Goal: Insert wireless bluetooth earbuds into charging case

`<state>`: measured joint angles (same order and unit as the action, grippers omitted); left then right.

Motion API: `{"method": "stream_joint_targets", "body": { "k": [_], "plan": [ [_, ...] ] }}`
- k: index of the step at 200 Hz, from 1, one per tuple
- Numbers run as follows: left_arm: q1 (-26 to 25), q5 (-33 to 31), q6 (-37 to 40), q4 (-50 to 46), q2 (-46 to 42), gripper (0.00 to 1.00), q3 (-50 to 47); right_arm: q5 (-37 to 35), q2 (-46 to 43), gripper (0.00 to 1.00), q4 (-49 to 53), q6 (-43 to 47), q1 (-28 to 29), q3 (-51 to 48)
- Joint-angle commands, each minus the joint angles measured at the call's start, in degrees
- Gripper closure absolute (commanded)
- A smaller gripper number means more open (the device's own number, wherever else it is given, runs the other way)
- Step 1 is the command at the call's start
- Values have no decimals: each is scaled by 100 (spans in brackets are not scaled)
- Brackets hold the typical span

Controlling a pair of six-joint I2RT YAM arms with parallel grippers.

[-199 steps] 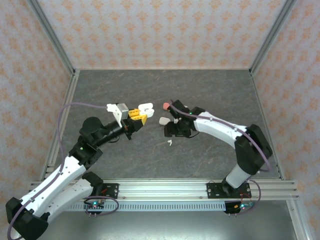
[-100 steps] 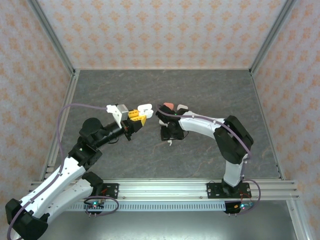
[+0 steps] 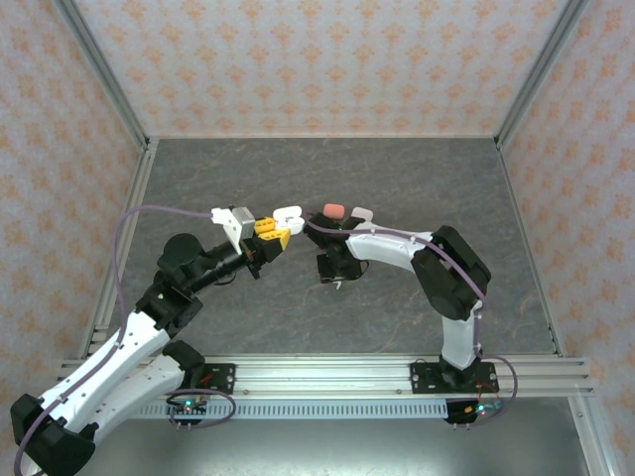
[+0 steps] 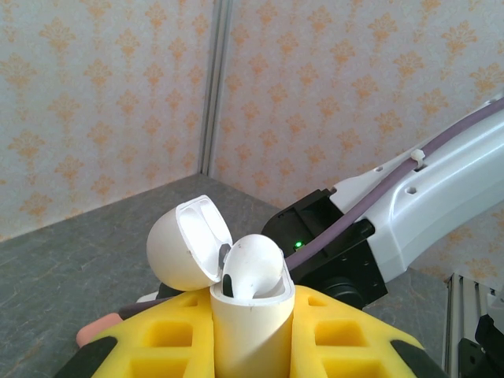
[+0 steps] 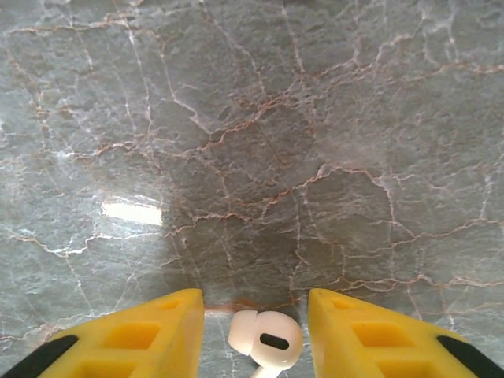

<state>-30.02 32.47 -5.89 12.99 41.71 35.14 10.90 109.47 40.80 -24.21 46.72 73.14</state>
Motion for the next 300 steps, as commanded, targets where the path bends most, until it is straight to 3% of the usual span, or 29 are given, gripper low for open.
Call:
{"method": "stream_joint_targets", "body": {
  "k": [1, 133, 224, 300],
  "plan": [
    [-41, -100, 132, -18, -102, 100, -26, -99, 129, 64, 253, 57, 50, 123],
    [-39, -153, 158, -131, -109, 100, 9, -235, -2, 75, 312, 238, 57, 72],
    [-39, -185, -259, 324, -19, 100, -103, -1061, -2039, 74, -125, 1144, -39, -13],
    [-39, -190, -691, 884, 404, 100, -69, -499, -3762, 73, -1379, 2505, -84, 130]
  ]
}}
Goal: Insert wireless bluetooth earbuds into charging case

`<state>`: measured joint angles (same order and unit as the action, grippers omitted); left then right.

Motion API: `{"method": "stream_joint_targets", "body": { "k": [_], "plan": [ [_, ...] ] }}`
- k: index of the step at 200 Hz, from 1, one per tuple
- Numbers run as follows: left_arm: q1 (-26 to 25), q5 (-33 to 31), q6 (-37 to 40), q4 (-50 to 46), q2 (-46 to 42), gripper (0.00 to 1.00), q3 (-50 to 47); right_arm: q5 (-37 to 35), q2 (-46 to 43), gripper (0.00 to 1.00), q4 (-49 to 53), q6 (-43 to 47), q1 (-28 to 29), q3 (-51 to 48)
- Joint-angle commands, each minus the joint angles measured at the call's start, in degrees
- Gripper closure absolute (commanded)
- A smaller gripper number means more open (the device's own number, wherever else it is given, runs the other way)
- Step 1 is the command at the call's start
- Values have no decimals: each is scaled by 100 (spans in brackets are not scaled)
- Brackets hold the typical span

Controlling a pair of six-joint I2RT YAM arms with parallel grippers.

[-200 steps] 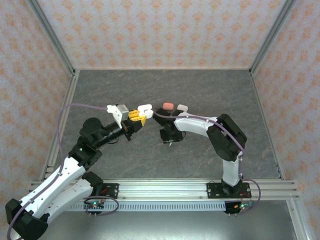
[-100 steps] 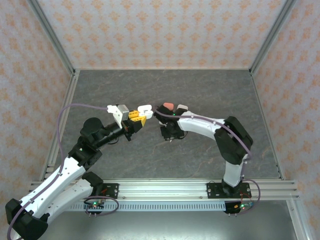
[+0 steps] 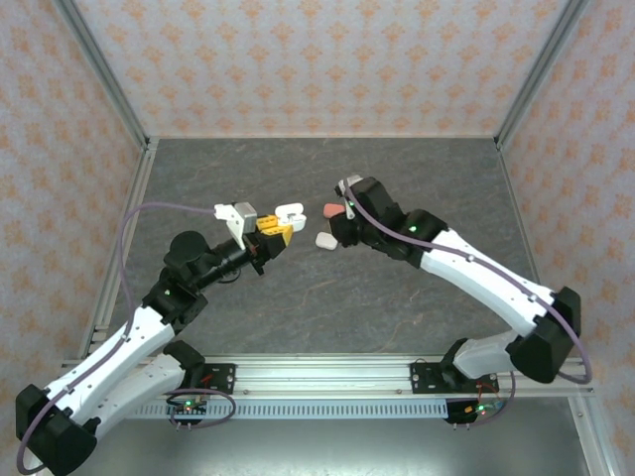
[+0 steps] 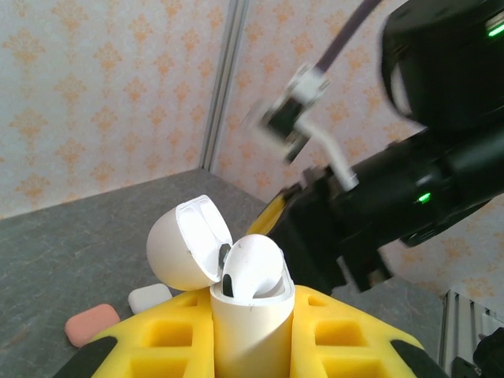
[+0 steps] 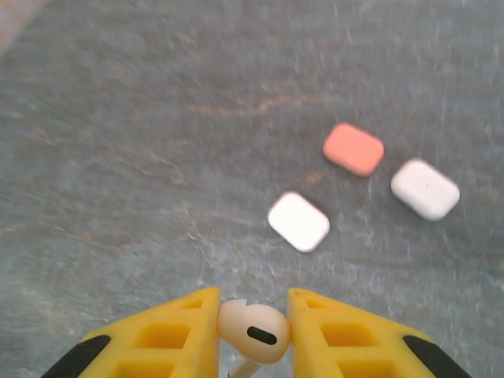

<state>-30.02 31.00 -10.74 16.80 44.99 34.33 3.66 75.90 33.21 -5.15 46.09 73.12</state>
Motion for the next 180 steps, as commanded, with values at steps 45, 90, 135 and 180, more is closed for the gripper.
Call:
{"method": "stream_joint_targets", "body": {
  "k": [45, 90, 135, 180],
  "plan": [
    [-76, -25, -407, 773, 294, 100, 30, 1155, -778, 73, -1569, 688, -21, -20],
    [-174, -7, -381, 799, 440, 100, 107, 1690, -890, 73, -2201, 511, -12, -89],
    [-195, -14, -381, 834, 480, 100, 109, 1815, -557, 73, -2155, 514, 58, 75],
    [-202, -24, -365, 835, 479, 100, 118, 1765, -317, 73, -1902, 535, 120, 120]
  ]
}}
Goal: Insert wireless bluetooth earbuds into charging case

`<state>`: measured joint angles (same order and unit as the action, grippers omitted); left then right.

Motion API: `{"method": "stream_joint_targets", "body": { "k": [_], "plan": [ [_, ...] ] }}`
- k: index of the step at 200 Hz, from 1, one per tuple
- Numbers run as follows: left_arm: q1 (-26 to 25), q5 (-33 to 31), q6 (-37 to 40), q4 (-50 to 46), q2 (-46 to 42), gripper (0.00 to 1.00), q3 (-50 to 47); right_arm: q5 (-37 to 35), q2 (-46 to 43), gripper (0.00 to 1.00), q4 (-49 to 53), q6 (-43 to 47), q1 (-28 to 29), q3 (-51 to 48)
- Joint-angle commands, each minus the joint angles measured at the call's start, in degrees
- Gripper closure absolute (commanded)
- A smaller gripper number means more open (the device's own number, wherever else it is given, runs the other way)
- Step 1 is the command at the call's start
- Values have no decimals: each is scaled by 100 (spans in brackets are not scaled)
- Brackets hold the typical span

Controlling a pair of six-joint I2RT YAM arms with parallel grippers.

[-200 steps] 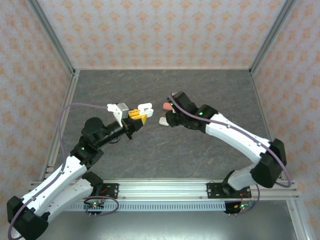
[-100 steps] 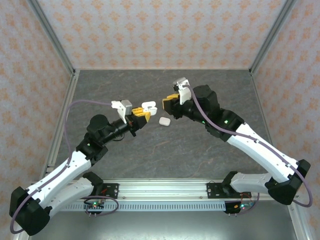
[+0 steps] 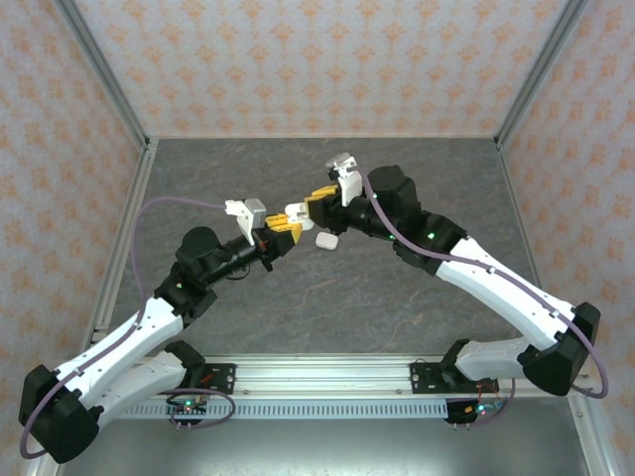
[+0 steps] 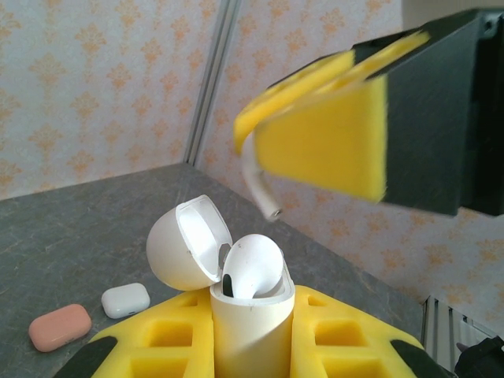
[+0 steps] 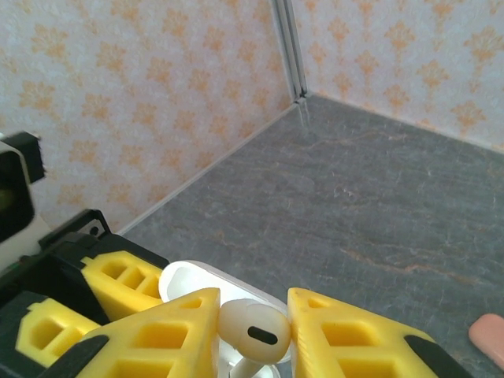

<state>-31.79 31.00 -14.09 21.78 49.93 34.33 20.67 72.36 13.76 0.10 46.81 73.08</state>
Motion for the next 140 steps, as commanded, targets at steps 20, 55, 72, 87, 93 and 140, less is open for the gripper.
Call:
{"method": "stream_joint_targets", "body": {
  "k": [20, 55, 72, 87, 93, 140],
  "plan": [
    [-30, -33, -24, 327, -17, 100, 118, 28, 51, 73, 106, 21, 57, 109],
    [-31, -31, -7, 305, -12, 100, 137, -129, 53, 73, 370, 135, 57, 136],
    [-32, -41, -6, 296, -10, 100, 136, -190, 44, 74, 484, 191, 58, 145],
    [-34, -37, -6, 287, -2, 100, 140, -195, 50, 74, 541, 201, 65, 134],
    [-29, -33, -5, 292, 3, 100, 144, -184, 46, 74, 556, 188, 65, 135],
    [-34, -32, -6, 313, -1, 100, 140, 212, 122, 72, 558, -35, 65, 206]
  ]
}}
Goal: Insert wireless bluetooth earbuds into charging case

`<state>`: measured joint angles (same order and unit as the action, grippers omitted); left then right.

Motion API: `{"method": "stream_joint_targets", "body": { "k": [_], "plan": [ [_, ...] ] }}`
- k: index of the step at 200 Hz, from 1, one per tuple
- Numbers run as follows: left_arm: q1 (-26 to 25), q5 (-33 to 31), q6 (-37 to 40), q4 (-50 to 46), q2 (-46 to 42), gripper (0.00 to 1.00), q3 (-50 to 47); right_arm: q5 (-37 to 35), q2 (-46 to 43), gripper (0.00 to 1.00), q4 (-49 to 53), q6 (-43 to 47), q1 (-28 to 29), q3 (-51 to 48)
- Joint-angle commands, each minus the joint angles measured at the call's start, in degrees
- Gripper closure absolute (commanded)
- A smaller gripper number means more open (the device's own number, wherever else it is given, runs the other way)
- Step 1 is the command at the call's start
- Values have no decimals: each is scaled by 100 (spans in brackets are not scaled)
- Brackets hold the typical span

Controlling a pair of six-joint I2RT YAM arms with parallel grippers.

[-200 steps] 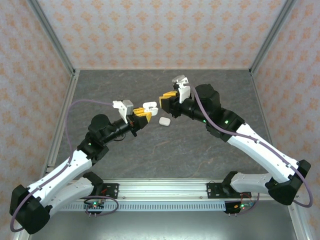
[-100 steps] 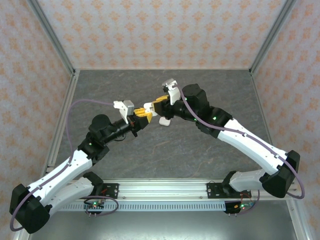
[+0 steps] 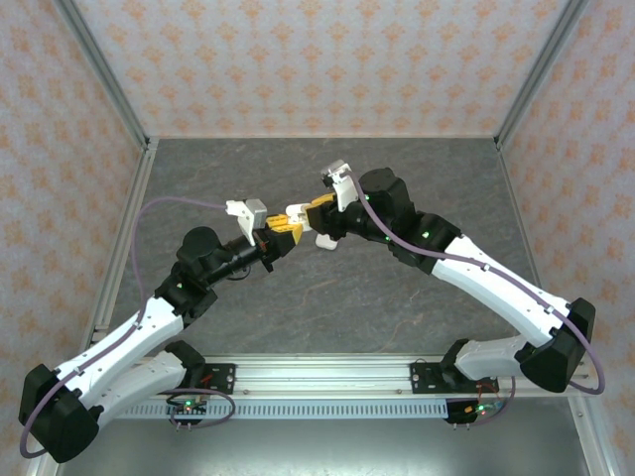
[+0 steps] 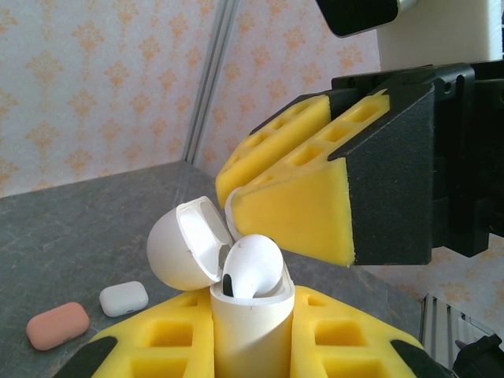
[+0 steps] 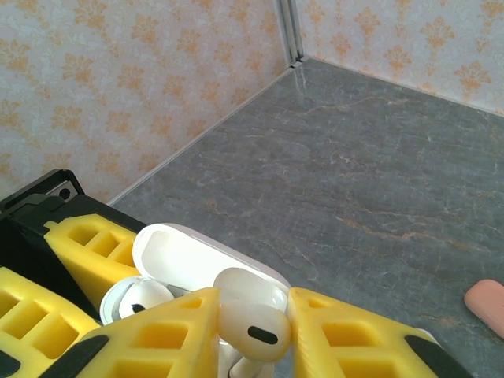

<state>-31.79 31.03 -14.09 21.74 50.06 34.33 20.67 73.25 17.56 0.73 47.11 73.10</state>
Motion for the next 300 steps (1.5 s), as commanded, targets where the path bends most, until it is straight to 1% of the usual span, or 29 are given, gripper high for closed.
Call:
{"method": "stream_joint_targets", "body": {
  "k": [1, 61, 105, 137, 151, 172, 195, 213, 226, 254, 300],
  "plan": [
    [-32, -35, -2, 320, -14, 100, 138, 220, 41, 72, 178, -103, 35, 209],
    [-29, -26, -6, 340, -13, 100, 119, 299, 239, 67, 598, -197, 35, 532],
    [-35, -26, -5, 349, -16, 100, 105, 213, 202, 64, 668, -214, 35, 643],
    [-38, -18, -4, 366, -19, 100, 101, -141, 111, 54, 819, -205, 27, 778],
    [-39, -17, -2, 382, -19, 100, 92, -221, 19, 47, 787, -277, -11, 816],
    [-39, -4, -15, 409, -23, 100, 83, -59, -181, 35, 526, -498, -197, 709],
    [-38, 26, -48, 489, -32, 100, 59, 366, -427, 20, 76, -1011, -614, 363],
    [-38, 119, -81, 557, -41, 100, 74, 972, -511, 7, -326, -1468, -940, 46],
    [-54, 173, -85, 569, -41, 100, 100, 1454, -476, 0, -515, -1659, -1023, -89],
    [-91, 220, -72, 573, -32, 100, 126, 2299, -232, 1, -661, -1834, -1029, -124],
    [-129, 255, -73, 580, 32, 100, 148, 3150, 147, 1, -1137, -2074, -984, -82]
  ]
}}
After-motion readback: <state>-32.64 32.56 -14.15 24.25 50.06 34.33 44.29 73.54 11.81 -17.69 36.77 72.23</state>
